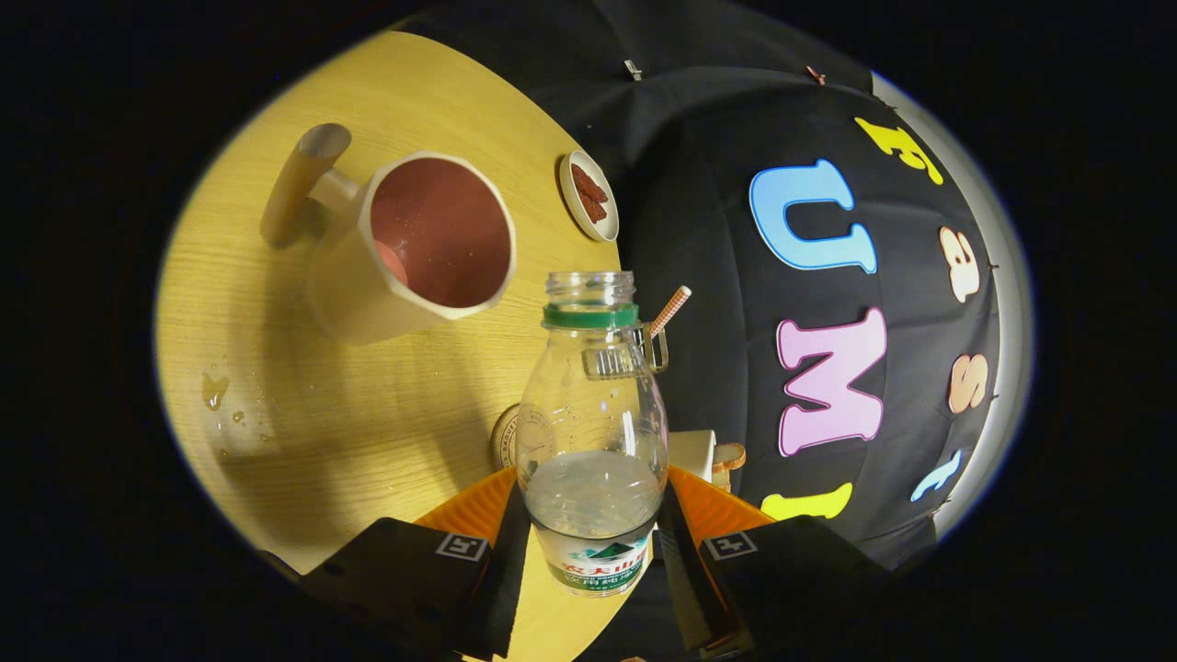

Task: Take the bottle from table, then pour the juice into the cup, finally place the bottle on the coaster

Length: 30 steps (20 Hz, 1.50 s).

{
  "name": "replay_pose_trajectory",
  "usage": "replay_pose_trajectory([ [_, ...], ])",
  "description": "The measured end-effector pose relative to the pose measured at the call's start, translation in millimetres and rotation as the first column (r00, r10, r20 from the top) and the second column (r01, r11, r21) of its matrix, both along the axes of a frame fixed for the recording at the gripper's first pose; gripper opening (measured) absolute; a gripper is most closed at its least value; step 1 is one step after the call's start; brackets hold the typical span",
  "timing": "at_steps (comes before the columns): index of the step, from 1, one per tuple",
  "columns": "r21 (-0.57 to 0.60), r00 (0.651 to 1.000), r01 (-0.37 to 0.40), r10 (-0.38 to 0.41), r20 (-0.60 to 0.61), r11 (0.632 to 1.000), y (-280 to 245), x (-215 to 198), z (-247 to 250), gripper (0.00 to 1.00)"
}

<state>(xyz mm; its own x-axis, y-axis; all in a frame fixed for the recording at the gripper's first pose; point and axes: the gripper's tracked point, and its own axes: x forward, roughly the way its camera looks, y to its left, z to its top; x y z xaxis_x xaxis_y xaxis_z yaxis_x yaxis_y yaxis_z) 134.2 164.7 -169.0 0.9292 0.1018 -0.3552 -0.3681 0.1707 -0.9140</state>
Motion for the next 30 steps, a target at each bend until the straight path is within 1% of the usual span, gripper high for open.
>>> replay_pose_trajectory([
  [6,-0.099,0.997,-0.073,0.073,-0.01,0.992,9.3,0.3,-11.5,0.7],
  [12,-0.14,0.996,-0.094,0.094,-0.008,0.986,16.2,6.4,-11.4,0.7],
  [21,-0.246,0.981,-0.175,0.19,0.038,0.953,25.8,10.8,4.1,0.7],
  [30,-0.313,0.967,-0.215,0.247,0.067,0.925,30.5,16.4,18.9,0.69],
])
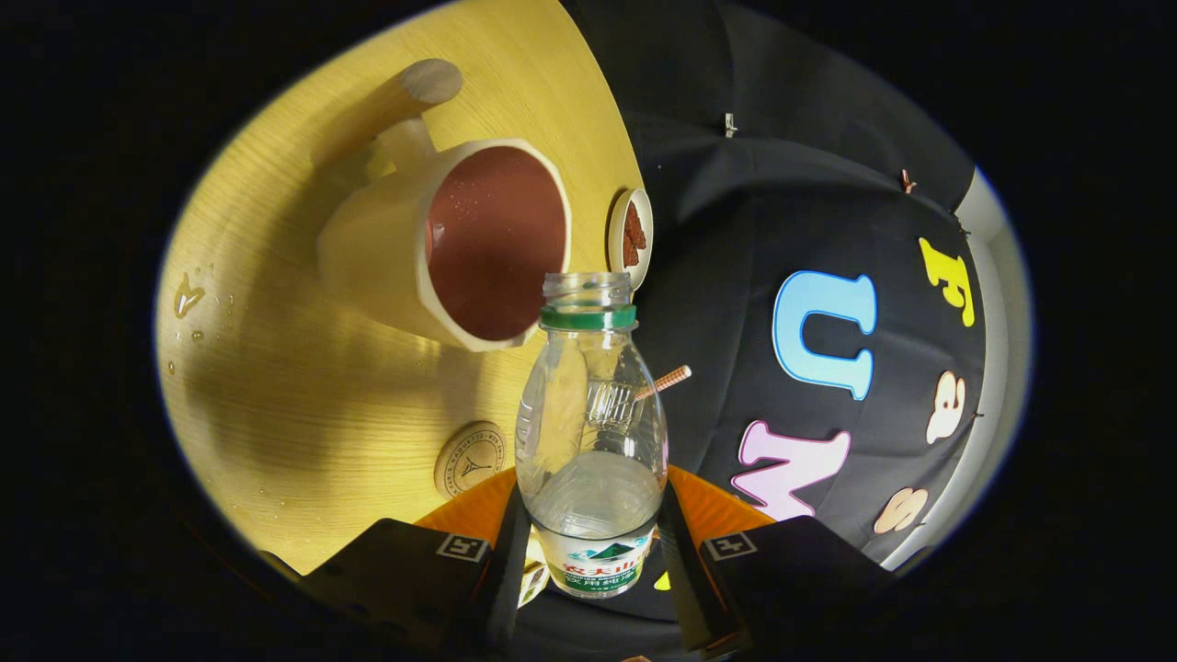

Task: Take the bottle from table, then pour the juice into the cup, finally place the bottle on the coaster

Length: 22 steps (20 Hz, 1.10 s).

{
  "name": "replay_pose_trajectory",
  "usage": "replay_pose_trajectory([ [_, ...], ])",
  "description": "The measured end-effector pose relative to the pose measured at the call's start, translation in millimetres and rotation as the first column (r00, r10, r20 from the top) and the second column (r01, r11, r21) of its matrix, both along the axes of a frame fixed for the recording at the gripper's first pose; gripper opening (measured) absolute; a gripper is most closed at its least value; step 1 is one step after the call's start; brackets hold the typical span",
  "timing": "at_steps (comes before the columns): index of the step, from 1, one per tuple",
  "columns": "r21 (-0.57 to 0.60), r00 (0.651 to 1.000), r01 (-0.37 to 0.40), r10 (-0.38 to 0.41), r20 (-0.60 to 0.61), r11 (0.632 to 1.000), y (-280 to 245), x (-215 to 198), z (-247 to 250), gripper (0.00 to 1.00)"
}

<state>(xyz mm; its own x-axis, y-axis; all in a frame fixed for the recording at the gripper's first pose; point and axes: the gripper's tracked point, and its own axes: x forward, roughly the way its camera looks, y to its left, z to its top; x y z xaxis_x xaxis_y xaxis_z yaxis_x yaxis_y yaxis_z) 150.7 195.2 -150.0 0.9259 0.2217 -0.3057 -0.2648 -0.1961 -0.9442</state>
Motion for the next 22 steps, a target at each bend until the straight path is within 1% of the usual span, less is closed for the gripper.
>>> replay_pose_trajectory([
  [7,-0.047,0.999,-0.037,0.038,0.02,0.998,2.0,-2.8,1.3,0.69],
  [12,-0.06,0.999,-0.039,0.041,0.03,0.997,1.7,0.2,1.6,0.7],
  [18,-0.119,0.992,-0.103,0.111,0.061,0.988,4.9,-1.2,6.2,0.69],
  [22,-0.134,0.989,-0.113,0.124,0.077,0.984,4.0,9.4,18.5,0.69],
])
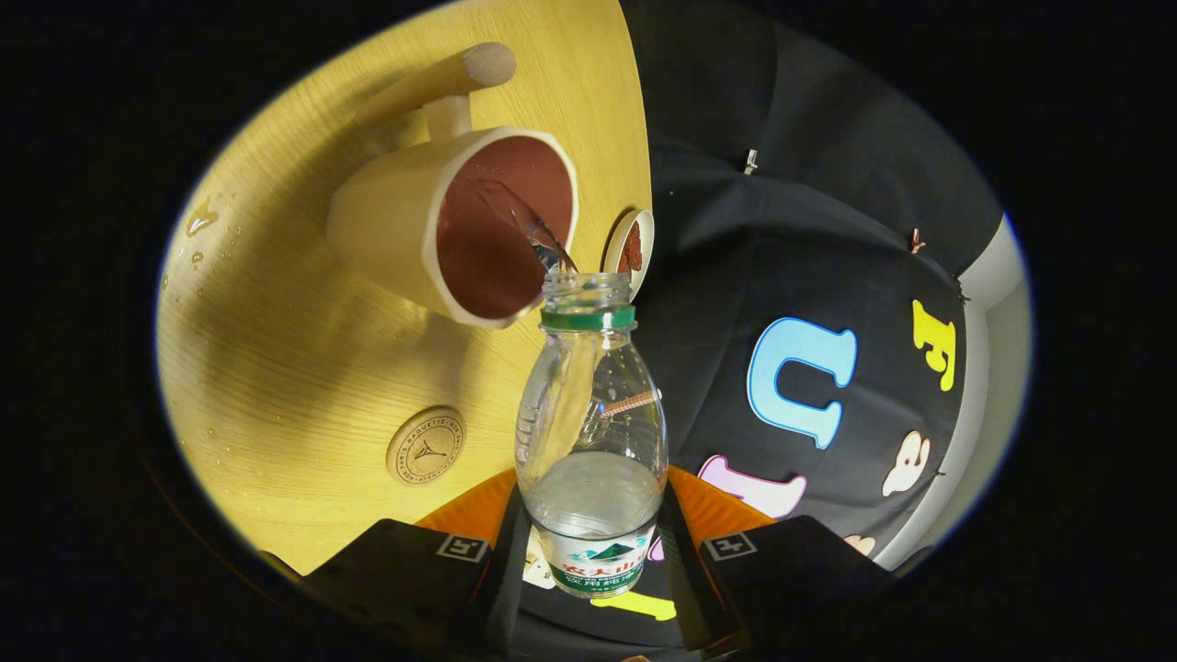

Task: Take the bottle from table, then pour the juice into the cup, finally place the bottle on the coaster

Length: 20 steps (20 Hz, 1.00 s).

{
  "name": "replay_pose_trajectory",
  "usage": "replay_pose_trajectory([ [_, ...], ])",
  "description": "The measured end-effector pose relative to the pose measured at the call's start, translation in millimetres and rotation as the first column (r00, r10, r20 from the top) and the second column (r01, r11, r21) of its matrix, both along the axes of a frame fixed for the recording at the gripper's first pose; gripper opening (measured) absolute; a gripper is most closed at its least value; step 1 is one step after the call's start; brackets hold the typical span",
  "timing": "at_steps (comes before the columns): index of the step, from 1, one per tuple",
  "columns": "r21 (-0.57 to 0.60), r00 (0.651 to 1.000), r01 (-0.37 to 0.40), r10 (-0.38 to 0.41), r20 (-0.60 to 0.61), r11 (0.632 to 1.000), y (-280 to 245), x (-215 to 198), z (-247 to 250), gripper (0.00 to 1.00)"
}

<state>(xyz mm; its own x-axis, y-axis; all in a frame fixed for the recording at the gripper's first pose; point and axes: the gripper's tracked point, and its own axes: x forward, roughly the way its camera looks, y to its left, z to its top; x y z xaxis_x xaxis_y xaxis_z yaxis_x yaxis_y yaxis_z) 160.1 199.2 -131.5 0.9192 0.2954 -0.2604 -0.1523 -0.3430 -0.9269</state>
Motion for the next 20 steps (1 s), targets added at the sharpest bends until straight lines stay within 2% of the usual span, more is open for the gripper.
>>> replay_pose_trajectory([
  [20,-0.16,0.989,-0.118,0.13,0.064,0.98,5.2,7.4,6.6,0.69],
])
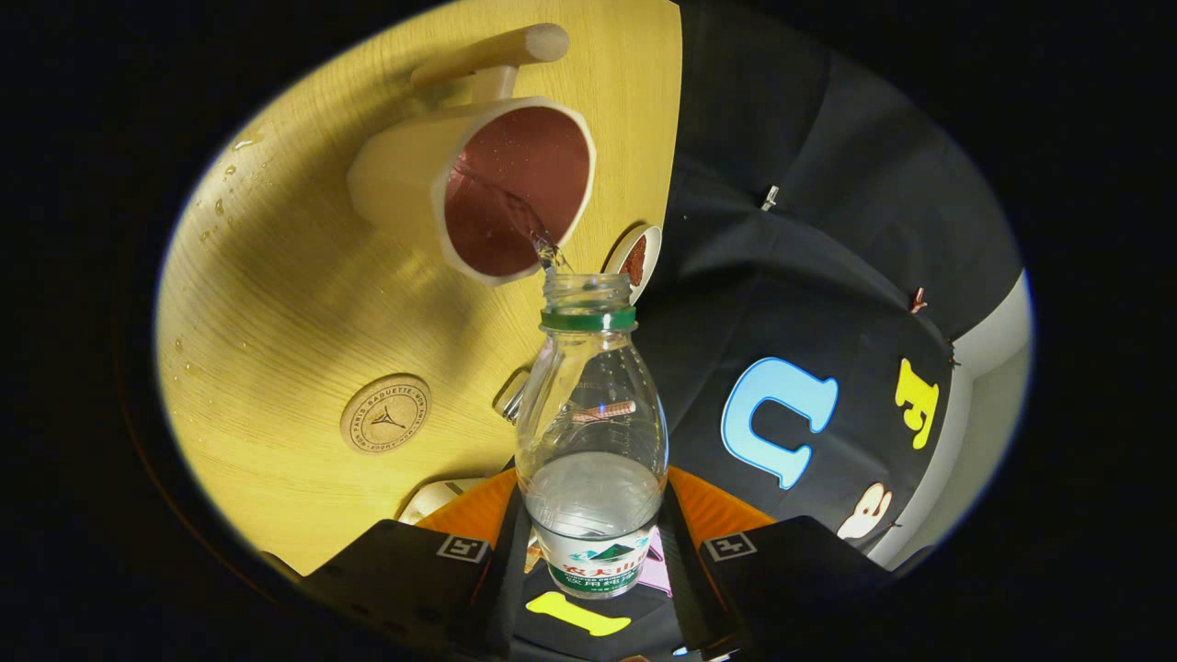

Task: Take the bottle from table, then pour the juice into the cup, finally place the bottle on the coaster

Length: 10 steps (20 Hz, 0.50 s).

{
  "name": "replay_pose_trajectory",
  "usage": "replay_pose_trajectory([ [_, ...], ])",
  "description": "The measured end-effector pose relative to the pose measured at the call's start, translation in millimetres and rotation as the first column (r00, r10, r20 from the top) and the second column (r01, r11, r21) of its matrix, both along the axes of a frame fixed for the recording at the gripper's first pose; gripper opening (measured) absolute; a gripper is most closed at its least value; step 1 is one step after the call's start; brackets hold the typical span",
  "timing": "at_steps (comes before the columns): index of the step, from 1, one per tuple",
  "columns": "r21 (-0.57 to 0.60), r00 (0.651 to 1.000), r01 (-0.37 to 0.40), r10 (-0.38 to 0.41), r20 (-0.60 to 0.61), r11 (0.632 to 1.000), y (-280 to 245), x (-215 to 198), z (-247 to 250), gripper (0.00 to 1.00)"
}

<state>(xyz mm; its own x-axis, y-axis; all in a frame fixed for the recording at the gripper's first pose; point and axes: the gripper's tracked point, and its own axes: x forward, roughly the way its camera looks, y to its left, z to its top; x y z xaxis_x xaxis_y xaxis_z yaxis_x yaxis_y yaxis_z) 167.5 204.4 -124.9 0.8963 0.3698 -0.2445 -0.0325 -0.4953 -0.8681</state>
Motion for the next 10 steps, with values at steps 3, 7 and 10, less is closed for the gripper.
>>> replay_pose_trajectory([
  [3,-0.035,0.999,-0.044,0.044,0.014,0.998,2.1,-3.7,-0.4,0.69],
  [7,-0.093,0.994,-0.101,0.104,0.033,0.991,11.8,-7.1,2.8,0.69],
  [10,-0.101,0.995,-0.09,0.094,0.035,0.991,13.9,5.1,1.6,0.69],
])
